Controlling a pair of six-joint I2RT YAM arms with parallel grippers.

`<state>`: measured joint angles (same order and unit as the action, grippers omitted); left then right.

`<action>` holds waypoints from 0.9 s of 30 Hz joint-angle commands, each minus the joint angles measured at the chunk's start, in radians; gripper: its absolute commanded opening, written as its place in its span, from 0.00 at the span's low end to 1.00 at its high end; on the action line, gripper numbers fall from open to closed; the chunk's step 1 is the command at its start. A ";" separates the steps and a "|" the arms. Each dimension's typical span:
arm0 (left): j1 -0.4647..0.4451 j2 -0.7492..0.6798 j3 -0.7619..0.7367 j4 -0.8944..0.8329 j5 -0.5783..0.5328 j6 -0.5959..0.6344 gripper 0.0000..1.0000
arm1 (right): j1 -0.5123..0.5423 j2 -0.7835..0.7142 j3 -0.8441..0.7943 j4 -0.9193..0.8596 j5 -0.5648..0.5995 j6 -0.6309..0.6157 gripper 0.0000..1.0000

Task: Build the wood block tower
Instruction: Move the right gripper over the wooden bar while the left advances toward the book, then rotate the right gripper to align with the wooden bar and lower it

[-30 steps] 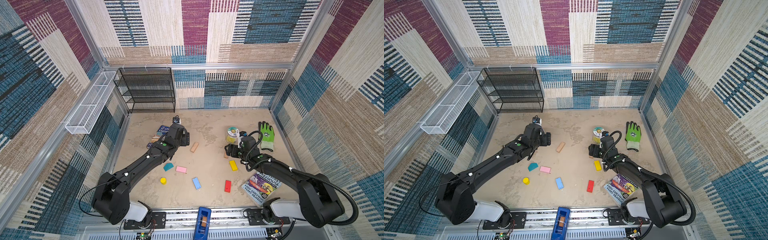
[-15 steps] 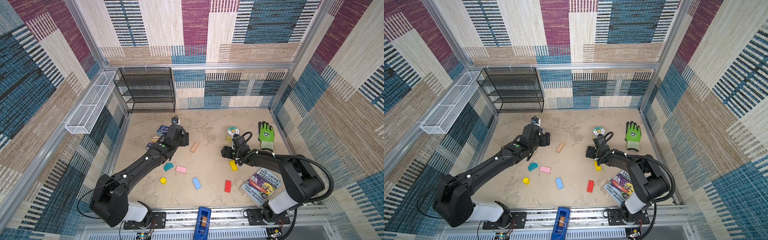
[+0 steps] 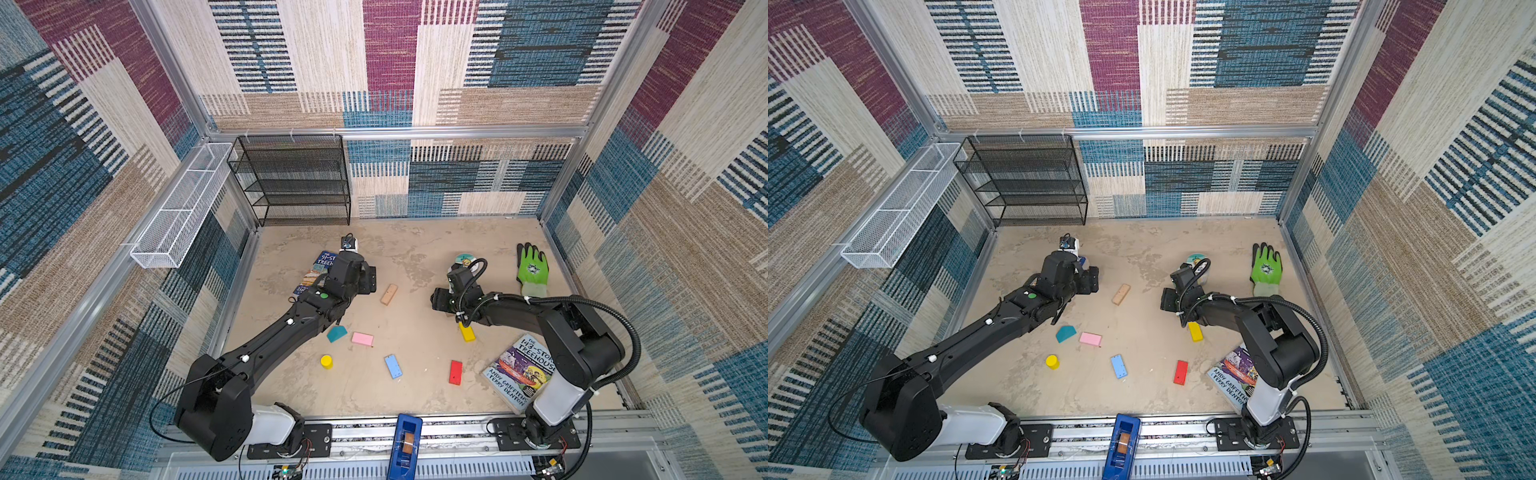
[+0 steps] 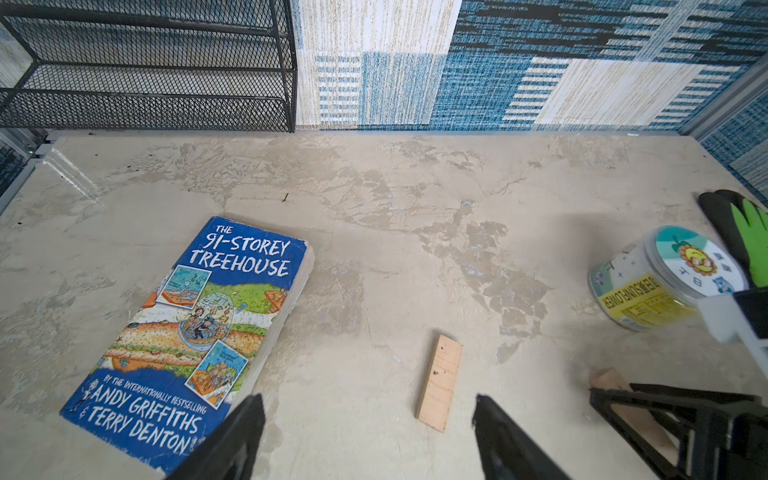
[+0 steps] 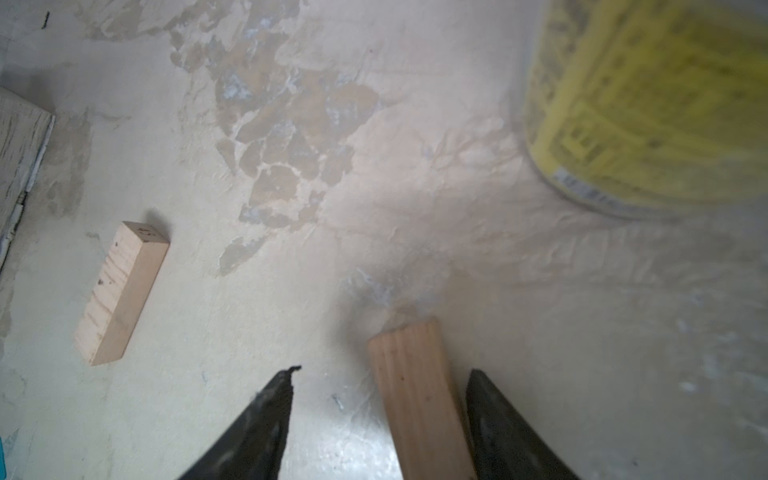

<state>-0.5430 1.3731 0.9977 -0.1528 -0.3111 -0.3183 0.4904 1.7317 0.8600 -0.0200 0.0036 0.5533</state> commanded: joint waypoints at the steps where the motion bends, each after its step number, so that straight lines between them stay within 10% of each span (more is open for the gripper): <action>1: 0.000 -0.006 -0.002 0.024 -0.006 0.010 0.84 | 0.024 0.027 0.021 -0.113 -0.055 0.045 0.66; 27: 0.001 -0.033 -0.016 0.016 -0.020 0.012 0.84 | 0.122 -0.027 0.027 -0.209 -0.079 0.057 0.65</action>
<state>-0.5430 1.3388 0.9783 -0.1532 -0.3149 -0.3180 0.6033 1.7100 0.9009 -0.1768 -0.0528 0.5823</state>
